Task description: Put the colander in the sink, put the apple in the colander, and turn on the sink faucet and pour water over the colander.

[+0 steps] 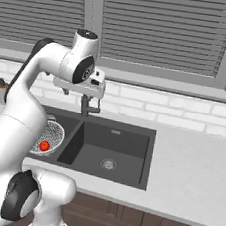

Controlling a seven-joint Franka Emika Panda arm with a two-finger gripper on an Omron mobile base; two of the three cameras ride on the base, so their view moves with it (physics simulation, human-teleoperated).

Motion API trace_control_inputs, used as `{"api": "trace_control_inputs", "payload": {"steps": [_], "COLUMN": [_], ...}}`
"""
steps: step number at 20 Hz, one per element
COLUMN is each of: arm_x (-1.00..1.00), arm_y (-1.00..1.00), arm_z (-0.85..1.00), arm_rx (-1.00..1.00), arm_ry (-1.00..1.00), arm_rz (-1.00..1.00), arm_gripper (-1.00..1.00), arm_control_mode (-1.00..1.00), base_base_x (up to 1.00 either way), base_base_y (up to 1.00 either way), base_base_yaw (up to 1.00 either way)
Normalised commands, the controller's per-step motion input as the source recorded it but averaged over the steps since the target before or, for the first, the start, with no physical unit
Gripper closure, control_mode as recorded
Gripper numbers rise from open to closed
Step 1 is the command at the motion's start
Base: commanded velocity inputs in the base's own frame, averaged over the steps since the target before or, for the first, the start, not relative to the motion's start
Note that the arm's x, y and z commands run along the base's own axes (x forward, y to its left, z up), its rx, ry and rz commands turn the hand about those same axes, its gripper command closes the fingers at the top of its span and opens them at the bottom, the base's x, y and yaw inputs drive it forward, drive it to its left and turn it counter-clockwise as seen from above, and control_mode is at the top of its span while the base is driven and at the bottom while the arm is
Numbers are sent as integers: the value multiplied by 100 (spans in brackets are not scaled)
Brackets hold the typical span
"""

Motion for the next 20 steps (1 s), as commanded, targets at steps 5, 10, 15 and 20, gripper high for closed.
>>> {"api": "trace_control_inputs", "payload": {"steps": [5, 10, 15, 20], "arm_x": [-14, 2, 9, 32], "arm_y": [-37, -39, -33, -17], "arm_z": [-23, -43, -13, -12], "arm_rx": [0, 5, 11, 1], "arm_ry": [-76, -77, -49, -25], "arm_rz": [84, 77, 64, 44], "arm_gripper": [-100, -100, -100, -100], "arm_control_mode": [-100, -100, -100, -100], "base_base_x": [0, 0, 0, 0], "base_base_y": [0, 0, 0, 0], "base_base_yaw": [0, 0, 0, 0]}}
